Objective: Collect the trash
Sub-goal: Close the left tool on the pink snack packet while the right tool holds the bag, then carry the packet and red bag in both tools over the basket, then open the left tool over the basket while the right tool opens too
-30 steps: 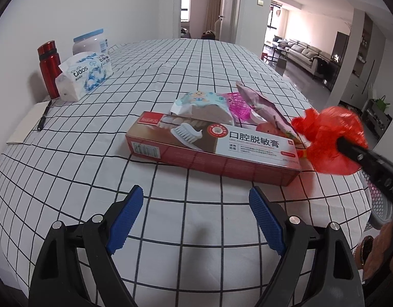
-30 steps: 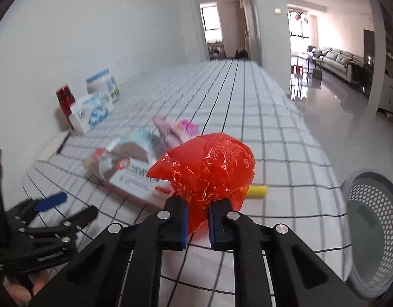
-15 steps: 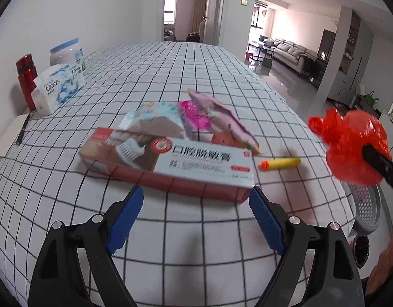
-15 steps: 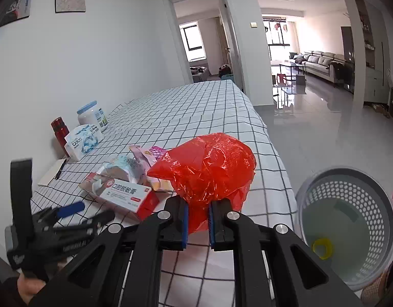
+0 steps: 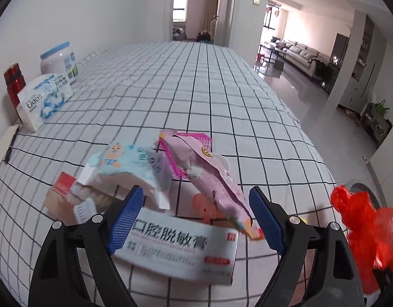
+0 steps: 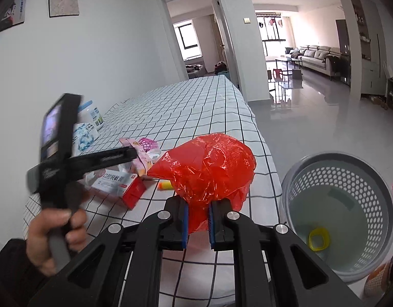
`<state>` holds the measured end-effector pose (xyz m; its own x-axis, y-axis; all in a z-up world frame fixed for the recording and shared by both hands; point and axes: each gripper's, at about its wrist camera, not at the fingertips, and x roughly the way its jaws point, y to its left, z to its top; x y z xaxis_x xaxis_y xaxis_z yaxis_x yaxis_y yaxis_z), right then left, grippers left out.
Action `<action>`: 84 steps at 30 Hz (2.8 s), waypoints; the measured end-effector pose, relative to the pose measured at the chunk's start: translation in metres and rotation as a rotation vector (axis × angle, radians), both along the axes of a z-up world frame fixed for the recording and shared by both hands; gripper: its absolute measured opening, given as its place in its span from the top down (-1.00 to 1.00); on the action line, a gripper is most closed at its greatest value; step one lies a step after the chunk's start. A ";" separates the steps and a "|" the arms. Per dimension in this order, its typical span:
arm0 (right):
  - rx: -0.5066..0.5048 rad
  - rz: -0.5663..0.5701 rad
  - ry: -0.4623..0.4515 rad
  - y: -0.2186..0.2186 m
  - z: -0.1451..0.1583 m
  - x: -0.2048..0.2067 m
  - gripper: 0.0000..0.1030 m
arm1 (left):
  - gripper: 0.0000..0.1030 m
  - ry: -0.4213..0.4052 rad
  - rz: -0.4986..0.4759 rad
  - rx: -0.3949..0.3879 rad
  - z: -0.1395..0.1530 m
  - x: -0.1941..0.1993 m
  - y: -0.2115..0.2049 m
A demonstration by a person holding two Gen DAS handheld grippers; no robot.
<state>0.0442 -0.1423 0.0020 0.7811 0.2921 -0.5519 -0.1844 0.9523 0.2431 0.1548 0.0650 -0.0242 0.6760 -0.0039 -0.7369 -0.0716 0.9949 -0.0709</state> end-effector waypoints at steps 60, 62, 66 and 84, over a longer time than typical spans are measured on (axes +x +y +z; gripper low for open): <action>0.093 -0.359 0.085 -0.194 -0.040 -0.045 0.77 | 0.45 0.074 -0.626 0.039 -0.025 -0.079 -0.268; 0.102 -0.359 0.091 -0.200 -0.045 -0.045 0.77 | 0.43 0.084 -0.631 0.040 -0.028 -0.077 -0.274; 0.127 -0.359 0.096 -0.203 -0.047 -0.039 0.77 | 0.43 0.090 -0.634 0.053 -0.031 -0.081 -0.281; 0.115 -0.363 0.073 -0.209 -0.046 -0.042 0.19 | -0.11 0.088 -0.594 0.060 -0.034 -0.082 -0.279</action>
<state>0.0027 -0.3518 -0.0443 0.8047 0.0675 -0.5898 0.1813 0.9181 0.3525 0.0727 -0.2136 -0.0583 0.5075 -0.3192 -0.8004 0.4946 0.8685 -0.0327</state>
